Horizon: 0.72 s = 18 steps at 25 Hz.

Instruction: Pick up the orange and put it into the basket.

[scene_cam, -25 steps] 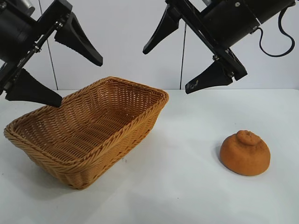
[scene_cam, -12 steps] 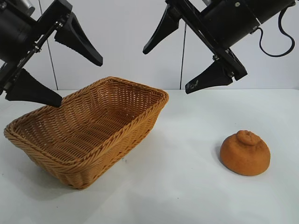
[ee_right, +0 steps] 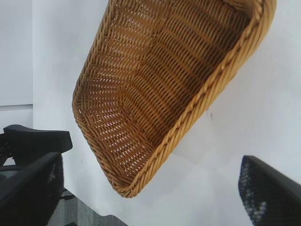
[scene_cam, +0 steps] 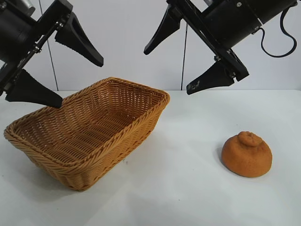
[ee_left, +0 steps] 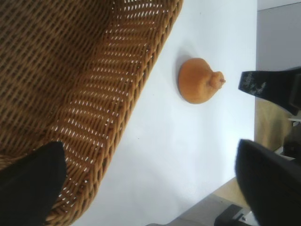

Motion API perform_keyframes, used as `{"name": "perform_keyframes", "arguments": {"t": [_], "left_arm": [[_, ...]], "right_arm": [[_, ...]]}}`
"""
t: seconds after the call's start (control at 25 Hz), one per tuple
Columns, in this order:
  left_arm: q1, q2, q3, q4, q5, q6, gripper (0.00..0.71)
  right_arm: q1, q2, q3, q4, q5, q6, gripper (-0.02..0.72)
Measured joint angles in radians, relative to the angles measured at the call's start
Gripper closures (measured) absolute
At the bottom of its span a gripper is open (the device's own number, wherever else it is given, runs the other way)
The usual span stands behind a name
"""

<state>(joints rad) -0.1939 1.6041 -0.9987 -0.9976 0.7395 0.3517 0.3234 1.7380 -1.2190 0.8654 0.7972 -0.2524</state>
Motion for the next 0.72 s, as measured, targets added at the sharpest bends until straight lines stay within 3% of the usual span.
{"name": "perform_keyframes", "arguments": {"t": [0.32,0.56,0.72], "left_arm": [[0.002,0.000,-0.003,-0.009,0.012,0.000,0.017],[0.050,-0.026,-0.005,-0.009,0.119,-0.039,0.017],[0.068,-0.102,-0.005,0.058,0.139,-0.131,0.017]], "right_arm": [[0.000,0.000,0.000,0.000,-0.001,0.000,0.010],[0.000,0.000,0.000,-0.007,0.001,0.000,0.010],[0.000,0.000,0.000,-0.009,0.002,0.000,0.010]]}}
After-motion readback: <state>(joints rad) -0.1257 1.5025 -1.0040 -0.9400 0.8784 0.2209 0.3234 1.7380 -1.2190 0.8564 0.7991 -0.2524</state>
